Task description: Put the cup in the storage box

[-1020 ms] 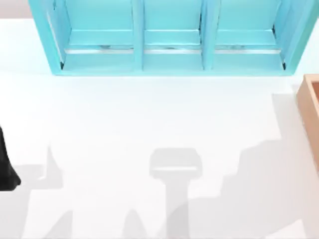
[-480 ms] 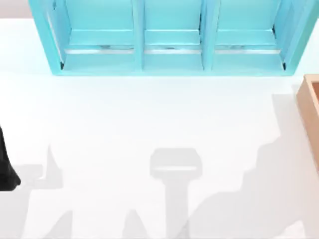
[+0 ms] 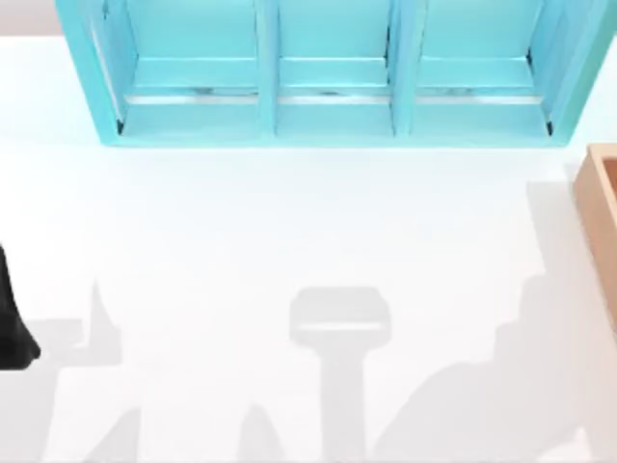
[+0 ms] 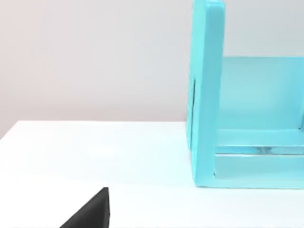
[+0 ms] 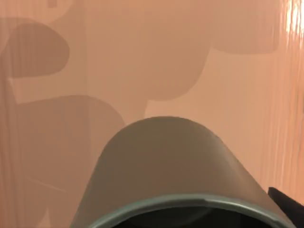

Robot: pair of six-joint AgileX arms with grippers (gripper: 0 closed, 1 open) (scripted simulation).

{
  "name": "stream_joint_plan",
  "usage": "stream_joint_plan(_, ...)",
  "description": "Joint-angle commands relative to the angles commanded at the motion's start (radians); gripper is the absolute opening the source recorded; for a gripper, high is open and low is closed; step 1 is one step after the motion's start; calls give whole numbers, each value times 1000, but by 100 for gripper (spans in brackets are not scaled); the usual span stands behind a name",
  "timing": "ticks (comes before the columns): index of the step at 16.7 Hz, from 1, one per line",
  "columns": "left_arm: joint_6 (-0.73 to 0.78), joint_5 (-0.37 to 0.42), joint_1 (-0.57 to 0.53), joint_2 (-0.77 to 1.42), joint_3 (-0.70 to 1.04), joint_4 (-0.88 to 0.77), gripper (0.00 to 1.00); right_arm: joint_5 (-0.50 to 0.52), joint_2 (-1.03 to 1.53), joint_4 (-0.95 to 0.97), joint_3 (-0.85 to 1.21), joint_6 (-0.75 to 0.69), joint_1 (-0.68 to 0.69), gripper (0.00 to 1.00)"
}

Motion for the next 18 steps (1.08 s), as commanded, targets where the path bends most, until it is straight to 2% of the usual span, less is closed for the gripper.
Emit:
stream_joint_plan(12,0,0,0,0,0,0,100,0,0,0,0,0,0,98)
stream_joint_plan(18,0,0,0,0,0,0,100,0,0,0,0,0,0,100)
